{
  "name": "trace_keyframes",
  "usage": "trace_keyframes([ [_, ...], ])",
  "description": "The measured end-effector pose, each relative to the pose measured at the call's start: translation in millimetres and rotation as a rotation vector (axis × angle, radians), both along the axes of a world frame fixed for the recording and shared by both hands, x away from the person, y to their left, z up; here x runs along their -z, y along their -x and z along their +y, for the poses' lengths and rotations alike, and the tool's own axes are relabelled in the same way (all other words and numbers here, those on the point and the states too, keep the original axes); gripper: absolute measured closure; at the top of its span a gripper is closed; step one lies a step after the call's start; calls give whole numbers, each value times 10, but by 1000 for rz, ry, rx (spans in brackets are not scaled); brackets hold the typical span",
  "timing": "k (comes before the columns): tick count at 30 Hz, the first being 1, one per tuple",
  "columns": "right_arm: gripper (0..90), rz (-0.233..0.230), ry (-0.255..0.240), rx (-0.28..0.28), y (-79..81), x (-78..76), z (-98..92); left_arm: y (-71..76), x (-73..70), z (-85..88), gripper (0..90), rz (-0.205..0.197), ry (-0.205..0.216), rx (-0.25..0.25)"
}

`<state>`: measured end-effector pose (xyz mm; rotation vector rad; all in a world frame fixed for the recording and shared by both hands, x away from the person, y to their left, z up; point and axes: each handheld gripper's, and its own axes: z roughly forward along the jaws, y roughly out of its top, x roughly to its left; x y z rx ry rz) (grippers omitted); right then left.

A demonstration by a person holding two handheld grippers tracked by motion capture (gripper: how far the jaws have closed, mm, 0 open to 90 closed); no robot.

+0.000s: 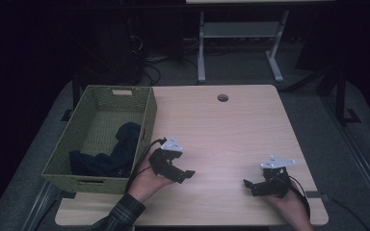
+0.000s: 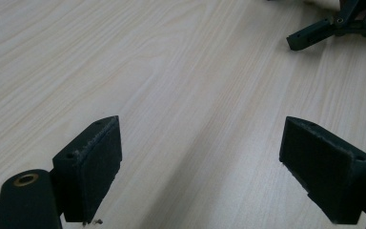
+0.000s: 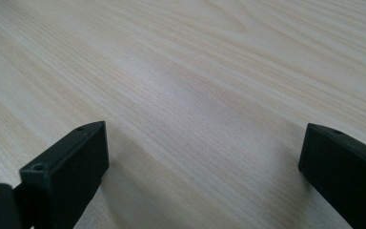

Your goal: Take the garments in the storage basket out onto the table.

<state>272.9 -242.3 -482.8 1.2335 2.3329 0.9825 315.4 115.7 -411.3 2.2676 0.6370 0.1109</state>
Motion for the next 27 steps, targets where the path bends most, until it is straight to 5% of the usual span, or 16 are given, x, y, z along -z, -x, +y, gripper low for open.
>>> trace_keyframes([
  [27,25,0,0,0,0,0,0,26,-277,19,140,-20,1,7],
])
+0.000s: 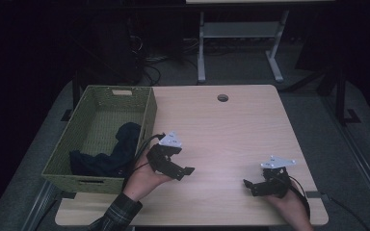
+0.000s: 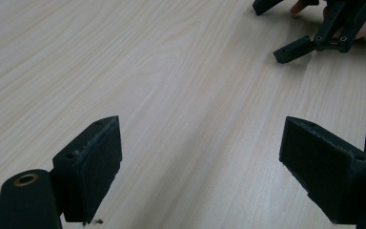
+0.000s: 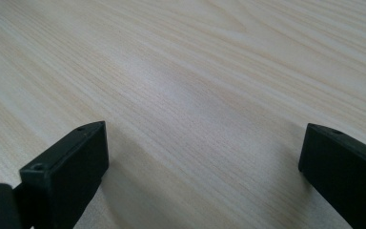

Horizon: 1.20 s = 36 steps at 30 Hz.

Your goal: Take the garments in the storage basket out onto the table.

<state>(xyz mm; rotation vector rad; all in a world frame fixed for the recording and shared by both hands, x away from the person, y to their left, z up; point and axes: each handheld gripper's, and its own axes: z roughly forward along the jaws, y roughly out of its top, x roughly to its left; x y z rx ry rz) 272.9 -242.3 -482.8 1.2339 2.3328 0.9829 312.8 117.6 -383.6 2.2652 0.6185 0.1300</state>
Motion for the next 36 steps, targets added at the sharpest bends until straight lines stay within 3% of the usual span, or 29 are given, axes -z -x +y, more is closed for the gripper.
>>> trace_keyframes([
  [18,25,0,0,-1,0,0,-1,-32,-48,67,139,24,15,4],
  [30,25,0,1,-1,-1,-1,-2,-58,-169,52,139,23,-20,29],
  [36,25,-1,0,0,-1,1,-1,-81,-255,50,139,18,-15,26],
])
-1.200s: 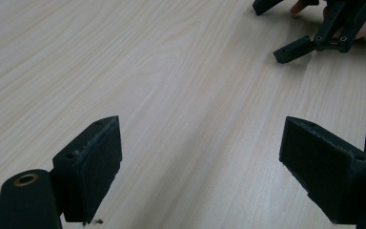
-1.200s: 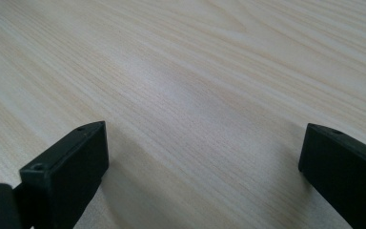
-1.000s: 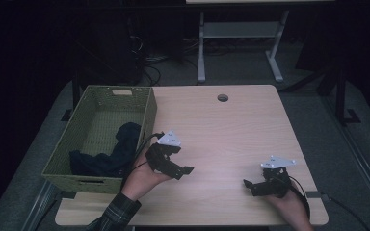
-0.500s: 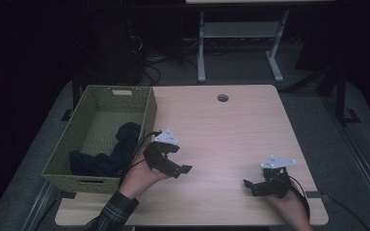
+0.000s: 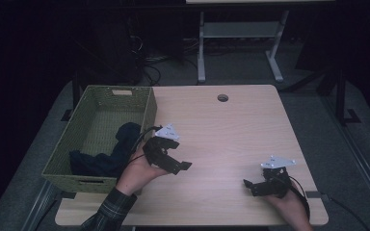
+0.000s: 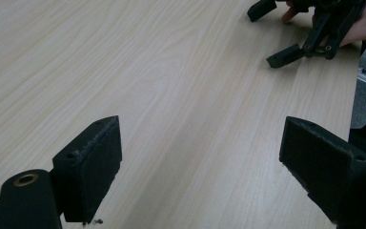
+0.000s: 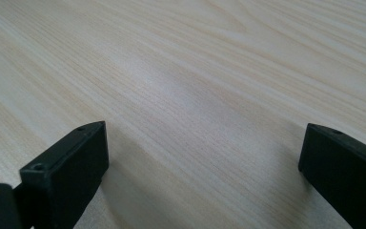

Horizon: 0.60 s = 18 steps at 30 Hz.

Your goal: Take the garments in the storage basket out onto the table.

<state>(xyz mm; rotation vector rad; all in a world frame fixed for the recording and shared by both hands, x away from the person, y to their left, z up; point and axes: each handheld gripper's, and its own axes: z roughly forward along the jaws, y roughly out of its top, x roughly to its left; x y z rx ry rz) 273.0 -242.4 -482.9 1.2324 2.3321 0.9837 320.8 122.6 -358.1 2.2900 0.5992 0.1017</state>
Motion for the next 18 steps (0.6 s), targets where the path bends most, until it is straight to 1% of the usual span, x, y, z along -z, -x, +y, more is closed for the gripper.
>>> trace_keyframes([
  [3,25,0,1,-1,0,0,-1,-11,-22,-2,139,3,0,-5],
  [4,25,0,1,-1,0,-1,-1,-22,-32,6,139,-4,-7,-1],
  [5,25,0,1,-1,0,0,-1,-22,-44,6,139,3,-5,-9],
  [6,25,1,1,-1,0,-1,-1,-27,-56,8,139,1,-2,-12],
  [7,25,0,1,-1,-1,0,-1,-32,-71,8,139,1,-2,-10],
  [8,25,1,0,-1,0,-1,0,-43,-95,17,139,1,-11,0],
  [10,25,2,2,-3,-1,-2,-2,-54,-117,22,139,3,-6,-7],
  [13,25,2,2,-1,0,-2,-1,-68,-155,30,139,0,-16,-3],
  [18,25,0,0,0,0,0,0,-86,-215,53,140,-2,-9,-11],
])
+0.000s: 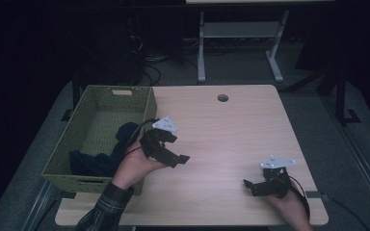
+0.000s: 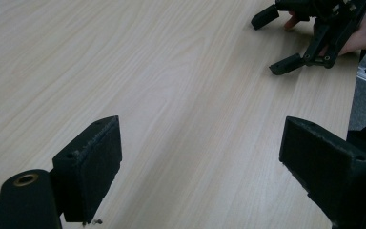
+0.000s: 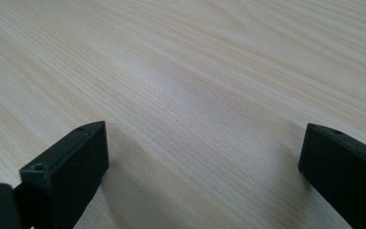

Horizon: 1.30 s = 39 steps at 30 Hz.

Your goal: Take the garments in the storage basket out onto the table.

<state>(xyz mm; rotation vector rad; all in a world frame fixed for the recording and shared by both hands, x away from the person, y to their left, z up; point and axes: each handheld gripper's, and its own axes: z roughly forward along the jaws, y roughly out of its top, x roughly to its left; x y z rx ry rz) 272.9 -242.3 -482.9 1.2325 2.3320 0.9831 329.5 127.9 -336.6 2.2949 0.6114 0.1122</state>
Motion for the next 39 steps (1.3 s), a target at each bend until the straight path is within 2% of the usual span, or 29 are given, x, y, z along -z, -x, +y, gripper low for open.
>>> trace_keyframes([
  [7,25,1,0,-1,0,-1,-1,-47,-73,19,141,-5,-2,-7],
  [21,25,-2,2,-2,-2,-1,-2,-70,-144,166,141,-11,-26,-31],
  [31,25,-1,0,-1,-2,0,0,-37,-282,373,143,-36,-24,-60],
  [39,25,-1,0,-1,-2,0,0,-36,-332,535,145,-36,-30,-88],
])
